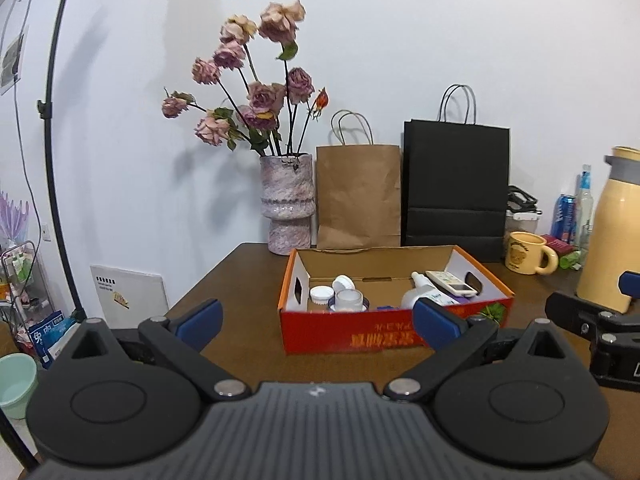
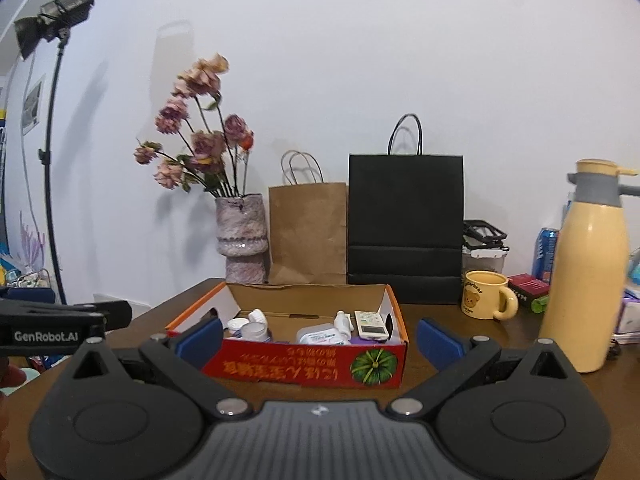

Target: Organize rigid objects

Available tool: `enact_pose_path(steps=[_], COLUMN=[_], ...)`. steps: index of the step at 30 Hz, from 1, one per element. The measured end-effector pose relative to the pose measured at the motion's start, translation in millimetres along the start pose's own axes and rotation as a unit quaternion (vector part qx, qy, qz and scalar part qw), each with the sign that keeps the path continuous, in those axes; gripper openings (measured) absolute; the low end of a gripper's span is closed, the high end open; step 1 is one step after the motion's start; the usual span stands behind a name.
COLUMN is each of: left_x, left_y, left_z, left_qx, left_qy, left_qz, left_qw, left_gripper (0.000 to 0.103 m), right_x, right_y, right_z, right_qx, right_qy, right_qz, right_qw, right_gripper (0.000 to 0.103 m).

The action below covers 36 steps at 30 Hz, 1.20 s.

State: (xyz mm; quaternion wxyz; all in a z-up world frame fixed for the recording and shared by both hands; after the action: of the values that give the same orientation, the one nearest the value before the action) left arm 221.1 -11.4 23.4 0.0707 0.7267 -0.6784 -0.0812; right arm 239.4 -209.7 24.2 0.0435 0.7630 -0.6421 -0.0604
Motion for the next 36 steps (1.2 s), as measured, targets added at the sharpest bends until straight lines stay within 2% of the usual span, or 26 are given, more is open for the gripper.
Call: enact_pose_path(steps=[9, 15, 36], left_x=[-12, -15, -19], left_y=[86, 115, 122], left_z=[18, 27, 28], left_qx=[0.014, 0.021, 0.024], left_qy=[-0.008, -0.015, -0.014], left_qz=[0.005, 0.011, 0.014], left_qw=[0.9999, 0.9996, 0.9995], left_gripper=[0.103, 0.103, 0.103], right_x=[-25, -32, -39], right_y=[95, 132, 133], right_z=[9, 13, 15], right_qx=[0.02, 0.024, 0.017], right_qy=[0.004, 0.005, 0.009], right_qz=[0.006, 0.005, -0.003], right_qw=[1.0, 1.0, 1.0], right_gripper=[0.103, 0.103, 0.103])
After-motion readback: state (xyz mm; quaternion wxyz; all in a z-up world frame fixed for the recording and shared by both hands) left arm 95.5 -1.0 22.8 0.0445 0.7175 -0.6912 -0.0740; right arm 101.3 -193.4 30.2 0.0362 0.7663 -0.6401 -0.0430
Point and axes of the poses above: each gripper's, at about its wrist camera, not at the fingertips, and y roughly against the way its jaws point, x to its right, z to its underside, the point moved 4 cm from there along -y, roughly the way its jaws point, and after that the axes turned 4 degrees about x, right-handed, at the moved point
